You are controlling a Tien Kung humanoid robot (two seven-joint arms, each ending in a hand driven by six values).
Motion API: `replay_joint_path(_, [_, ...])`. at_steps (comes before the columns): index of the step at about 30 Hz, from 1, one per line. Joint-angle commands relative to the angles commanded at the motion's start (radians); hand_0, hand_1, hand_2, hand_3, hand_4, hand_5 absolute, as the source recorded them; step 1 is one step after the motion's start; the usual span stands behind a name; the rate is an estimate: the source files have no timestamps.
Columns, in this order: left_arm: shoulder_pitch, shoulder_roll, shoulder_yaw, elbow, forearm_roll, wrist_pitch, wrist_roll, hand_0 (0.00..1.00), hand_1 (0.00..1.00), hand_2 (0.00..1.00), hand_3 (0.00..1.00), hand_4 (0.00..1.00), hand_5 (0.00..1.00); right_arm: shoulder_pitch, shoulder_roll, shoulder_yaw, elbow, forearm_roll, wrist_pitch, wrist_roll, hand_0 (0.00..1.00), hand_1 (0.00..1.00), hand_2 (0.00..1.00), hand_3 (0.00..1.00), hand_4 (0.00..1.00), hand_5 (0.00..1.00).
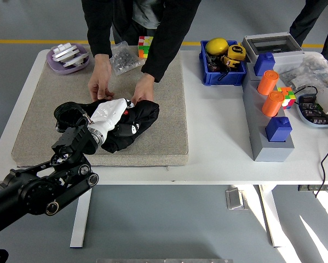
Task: Pick the rag up,wipe the panel,place it on the desk
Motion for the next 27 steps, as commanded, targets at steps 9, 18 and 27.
replay_joint_path(9, [0.032,0.046,-0.064,0.034,0.012,0.004,-0.006,0.184,0.129,0.499,0.447,0.167,0.002,-0.003,-0.002,0.003,0.001,0.003,0.000,-0.002,0.659,0.652,0.670,0.566,0.943,0.469])
replay_joint_path(18, [0.042,0.068,-0.138,0.069,0.027,0.009,-0.009,0.185,0.130,0.498,0.448,0.169,0.002,-0.003,-0.001,0.001,0.000,0.005,0.002,0.000,0.659,0.652,0.670,0.566,0.943,0.468])
replay_joint_path(27, [0.062,0.089,-0.206,0.114,0.058,0.010,-0.009,0.185,0.132,0.501,0.453,0.173,0.002,-0.004,-0.002,0.003,0.001,0.003,0.004,-0.002,0.661,0.652,0.669,0.566,0.943,0.467])
